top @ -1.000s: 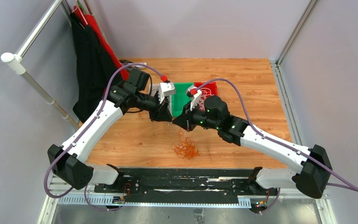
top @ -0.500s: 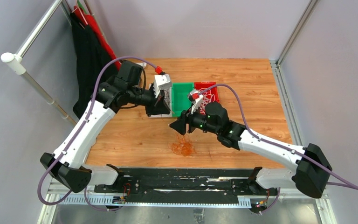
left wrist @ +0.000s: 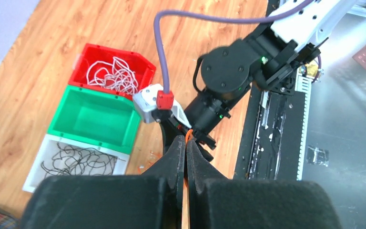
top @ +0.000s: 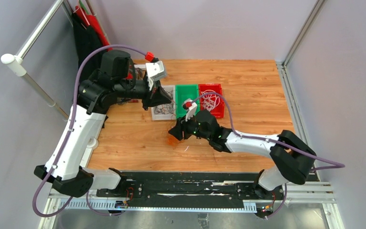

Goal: Untangle the cables

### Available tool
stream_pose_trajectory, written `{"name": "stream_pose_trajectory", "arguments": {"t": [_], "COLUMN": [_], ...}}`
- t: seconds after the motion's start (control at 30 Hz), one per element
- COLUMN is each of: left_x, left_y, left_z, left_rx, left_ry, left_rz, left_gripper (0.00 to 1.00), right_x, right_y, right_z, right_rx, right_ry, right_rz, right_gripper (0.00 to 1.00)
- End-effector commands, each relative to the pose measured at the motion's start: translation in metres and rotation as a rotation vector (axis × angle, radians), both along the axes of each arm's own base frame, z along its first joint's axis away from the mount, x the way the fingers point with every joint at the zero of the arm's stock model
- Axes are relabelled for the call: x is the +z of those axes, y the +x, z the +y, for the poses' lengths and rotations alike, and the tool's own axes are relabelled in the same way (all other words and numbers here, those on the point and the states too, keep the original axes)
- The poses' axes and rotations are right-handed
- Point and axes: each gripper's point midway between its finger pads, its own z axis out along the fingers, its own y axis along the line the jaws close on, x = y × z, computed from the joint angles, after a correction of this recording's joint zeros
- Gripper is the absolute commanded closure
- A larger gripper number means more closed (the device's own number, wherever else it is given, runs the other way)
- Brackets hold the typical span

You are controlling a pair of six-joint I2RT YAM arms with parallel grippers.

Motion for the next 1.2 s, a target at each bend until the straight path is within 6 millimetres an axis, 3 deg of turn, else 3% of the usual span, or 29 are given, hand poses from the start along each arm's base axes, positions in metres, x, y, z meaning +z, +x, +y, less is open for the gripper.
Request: {"name": "stream_pose_trajectory", "arguments": {"t": [0.0,0.17,0.4,0.67,0.77,0.93,1.07,1.17], "left_x": [0.025,0.061,0.125,0.190,0.193,0.184,0.178,0.178], "left_y": [-0.010,-0.015,-0.012,-0.011,-0.012,-0.012,-0.014,-0.017], "left_z": [0.003,0.009,0.018,0.029,0.029,0.025,0.022,0.021], "left_rx": [-0.009,0.015,0.079,0.156,0.158,0.143,0.121,0.111], "left_ry": [-0.037,-0.077,-0.149,-0.254,-0.274,-0.269,-0.269,-0.274], "left_rz": [-0.051,-0.140,-0.314,-0.482,-0.491,-0.464,-0.438,-0.430], "left_gripper": [1.00,0.99,1.00,1.00,1.00,1.00,1.00,1.00], "right_x": [-0.006,-0.029,-0.061,-0.076,-0.060,0.022,0.073,0.086], "right_y": [0.004,0.004,-0.006,-0.014,-0.016,-0.022,-0.031,-0.031], "right_z": [0.009,0.005,-0.021,-0.047,-0.063,-0.083,-0.080,-0.069], "right_rx": [-0.028,-0.039,-0.086,-0.128,-0.155,-0.170,-0.112,-0.048], "right_ry": [0.039,0.000,-0.055,-0.102,-0.123,-0.047,0.002,-0.028], "right_rz": [-0.026,0.000,0.032,0.042,-0.009,-0.170,-0.274,-0.329], "right_gripper": [0.55,0.59,0.64,0.67,0.65,0.52,0.37,0.33]}}
